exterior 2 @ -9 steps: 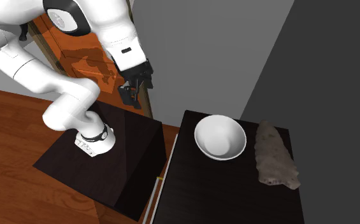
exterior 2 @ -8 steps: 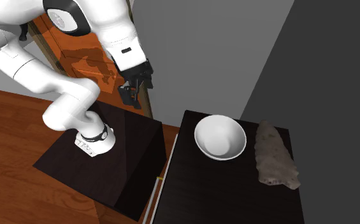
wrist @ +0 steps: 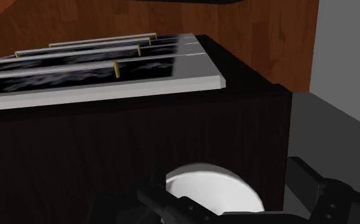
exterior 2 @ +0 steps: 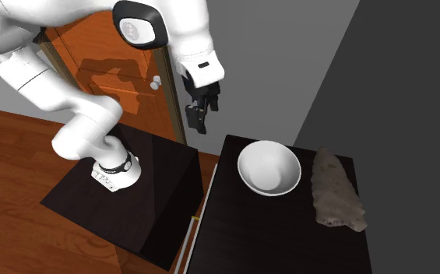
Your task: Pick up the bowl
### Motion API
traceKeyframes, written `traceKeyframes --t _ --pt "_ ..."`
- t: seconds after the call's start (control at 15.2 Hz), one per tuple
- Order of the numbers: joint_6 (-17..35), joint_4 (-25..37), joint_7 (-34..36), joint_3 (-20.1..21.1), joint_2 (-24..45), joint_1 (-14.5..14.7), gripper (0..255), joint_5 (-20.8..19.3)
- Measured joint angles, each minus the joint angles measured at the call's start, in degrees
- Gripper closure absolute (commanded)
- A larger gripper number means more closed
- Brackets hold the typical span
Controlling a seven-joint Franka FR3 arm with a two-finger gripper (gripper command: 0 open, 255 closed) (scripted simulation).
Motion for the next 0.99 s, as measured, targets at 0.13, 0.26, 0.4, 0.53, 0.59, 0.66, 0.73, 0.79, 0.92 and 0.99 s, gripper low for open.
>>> traceKeyframes --t 0.13,0.26,0.4,0.53,0.59,0.66,0.73,0.79,0.92,0.99 --pt "2.2 1.6 2.3 1.8 4.0 -0.3 0 -0.6" --pt "4.2 3.9 4.7 3.5 8.5 -0.8 0 -1.7" --pt "5.8 6.8 7.5 5.5 13.2 -1.1 0 -3.0" --pt "6.4 10.3 10.3 7.1 17.7 -1.4 0 -4.7" --pt "6.7 12.1 11.5 7.8 20.1 -1.6 0 -5.7" --pt "7.1 13.8 13.0 8.5 22.4 -1.6 0 -6.7" --pt "7.3 15.5 14.1 9.0 24.7 -1.7 0 -7.8" --pt "7.5 17.3 15.4 9.5 27.0 -1.7 0 -9.0" --pt "7.3 21.5 18.5 10.6 32.0 -1.3 0 -11.6" --pt "7.3 23.5 19.8 11.0 34.4 -1.0 0 -12.9"
